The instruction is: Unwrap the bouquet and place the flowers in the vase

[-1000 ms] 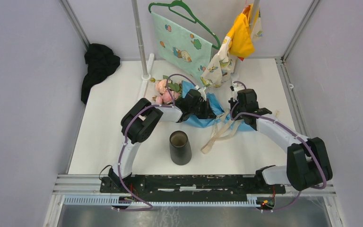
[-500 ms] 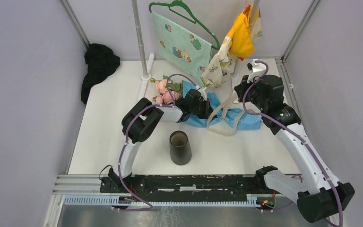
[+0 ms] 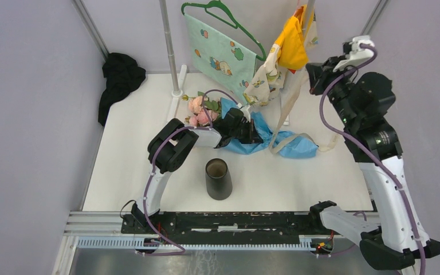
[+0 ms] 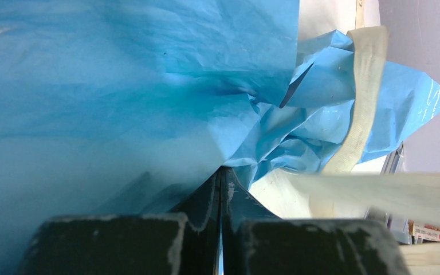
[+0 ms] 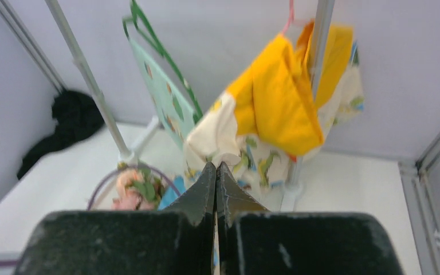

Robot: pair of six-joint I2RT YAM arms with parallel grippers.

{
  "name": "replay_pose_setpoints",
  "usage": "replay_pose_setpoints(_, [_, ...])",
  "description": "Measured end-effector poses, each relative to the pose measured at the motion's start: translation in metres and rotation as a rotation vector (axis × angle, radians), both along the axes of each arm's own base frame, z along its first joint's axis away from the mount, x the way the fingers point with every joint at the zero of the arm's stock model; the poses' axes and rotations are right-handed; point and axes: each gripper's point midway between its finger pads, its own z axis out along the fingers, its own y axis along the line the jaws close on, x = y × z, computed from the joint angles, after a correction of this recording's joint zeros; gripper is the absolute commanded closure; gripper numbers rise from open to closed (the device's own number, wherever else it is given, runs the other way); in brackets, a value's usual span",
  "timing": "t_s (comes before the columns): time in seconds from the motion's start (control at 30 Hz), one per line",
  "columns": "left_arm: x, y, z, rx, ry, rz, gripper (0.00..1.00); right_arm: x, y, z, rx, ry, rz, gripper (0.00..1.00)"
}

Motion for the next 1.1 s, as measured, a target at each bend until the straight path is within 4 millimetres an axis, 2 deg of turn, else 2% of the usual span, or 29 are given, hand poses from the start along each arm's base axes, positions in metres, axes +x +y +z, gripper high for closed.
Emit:
replay_pose_setpoints(0.13, [0.000, 0.000, 0.000, 0.000, 0.000, 0.000, 0.98, -0.008, -0.010, 0.074, 0.043, -0.149, -0.037, 1.00])
replay_pose_setpoints(0.27, [0.000, 0.000, 0.000, 0.000, 0.000, 0.000, 0.98, -0.020, -0.029, 0.133, 0.067, -0.276, -0.120, 1.00])
replay_pose_setpoints(0.37, [0.000, 0.000, 0.000, 0.000, 0.001, 0.000, 0.98, -0.033, -0.047, 0.167, 0.081, -0.354, -0.195, 1.00])
replay_pose_setpoints(0.5, [0.000, 0.000, 0.000, 0.000, 0.001, -0.001, 0.98, -0.046, -0.071, 0.187, 0.083, -0.415, -0.306, 1.00])
replay_pose_setpoints(0.63, [0.000, 0.000, -0.001, 0.000, 0.002, -0.001, 0.98, -0.049, -0.099, 0.188, 0.061, -0.419, -0.459, 1.00])
replay_pose_setpoints(0.73, [0.000, 0.000, -0.001, 0.000, 0.002, -0.001, 0.98, -0.035, -0.111, 0.180, 0.031, -0.387, -0.563, 1.00])
replay_pose_setpoints(0.8, [0.000, 0.000, -0.001, 0.002, 0.003, 0.000, 0.98, -0.012, -0.115, 0.166, -0.012, -0.335, -0.628, 1.00])
replay_pose_setpoints(0.93, [0.001, 0.001, 0.000, 0.012, 0.000, 0.011, 0.98, 0.048, -0.114, 0.123, -0.116, -0.206, -0.710, 1.00])
replay_pose_setpoints(1.0, [0.002, 0.002, 0.000, 0.021, 0.000, 0.021, 0.98, 0.091, -0.115, 0.084, -0.186, -0.107, -0.727, 1.00])
replay_pose_setpoints(1.1, [0.002, 0.004, 0.001, 0.033, 0.002, 0.030, 0.98, 0.141, -0.130, 0.028, -0.256, 0.036, -0.735, 1.00])
